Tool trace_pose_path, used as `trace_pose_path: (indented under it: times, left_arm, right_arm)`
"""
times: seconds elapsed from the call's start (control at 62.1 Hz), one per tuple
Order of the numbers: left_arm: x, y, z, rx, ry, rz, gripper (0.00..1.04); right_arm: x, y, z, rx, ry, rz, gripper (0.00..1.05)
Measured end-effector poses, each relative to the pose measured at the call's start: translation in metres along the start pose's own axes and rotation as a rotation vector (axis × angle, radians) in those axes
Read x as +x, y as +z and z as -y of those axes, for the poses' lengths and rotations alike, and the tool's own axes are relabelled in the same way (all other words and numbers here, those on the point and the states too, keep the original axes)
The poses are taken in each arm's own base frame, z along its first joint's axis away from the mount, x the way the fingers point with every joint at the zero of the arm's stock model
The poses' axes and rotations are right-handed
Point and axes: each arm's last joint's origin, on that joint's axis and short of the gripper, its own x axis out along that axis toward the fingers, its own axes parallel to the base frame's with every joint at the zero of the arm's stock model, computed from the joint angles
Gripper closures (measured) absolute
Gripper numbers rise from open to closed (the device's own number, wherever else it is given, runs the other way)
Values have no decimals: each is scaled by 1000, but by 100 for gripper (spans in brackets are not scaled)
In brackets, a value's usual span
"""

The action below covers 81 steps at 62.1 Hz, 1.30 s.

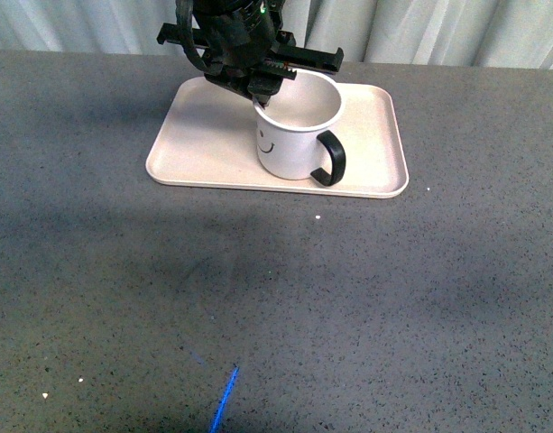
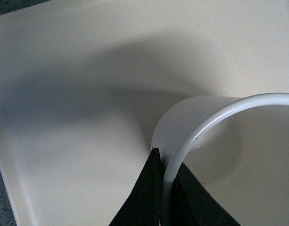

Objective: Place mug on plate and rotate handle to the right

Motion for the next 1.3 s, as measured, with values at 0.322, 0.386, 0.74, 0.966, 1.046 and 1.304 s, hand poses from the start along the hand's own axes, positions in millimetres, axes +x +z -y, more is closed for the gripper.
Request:
trace_pose_path:
  times: [0.322, 0.386, 0.74, 0.966, 1.046, 1.304]
  left_arm:
    - [1, 2, 0, 8, -11, 43, 69]
    - [-3, -1, -1, 22, -10, 59, 58]
    - [-95, -8, -25, 53, -12, 358, 8]
    - [-176, -88, -63, -137, 352, 917, 36]
    - [-194, -135, -76, -168, 391, 1011, 50]
    - [-202, -220, -81, -169, 386, 964, 104]
  right_arm:
    - [0, 0, 0, 0, 0, 0, 9]
    - [0, 0, 0, 0, 0, 0, 9]
    - [0, 0, 0, 0, 0, 0, 9]
    - [0, 0, 0, 0, 0, 0, 9]
    - [0, 0, 0, 0, -1, 0, 9]
    - [0, 0, 0, 0, 0, 0, 9]
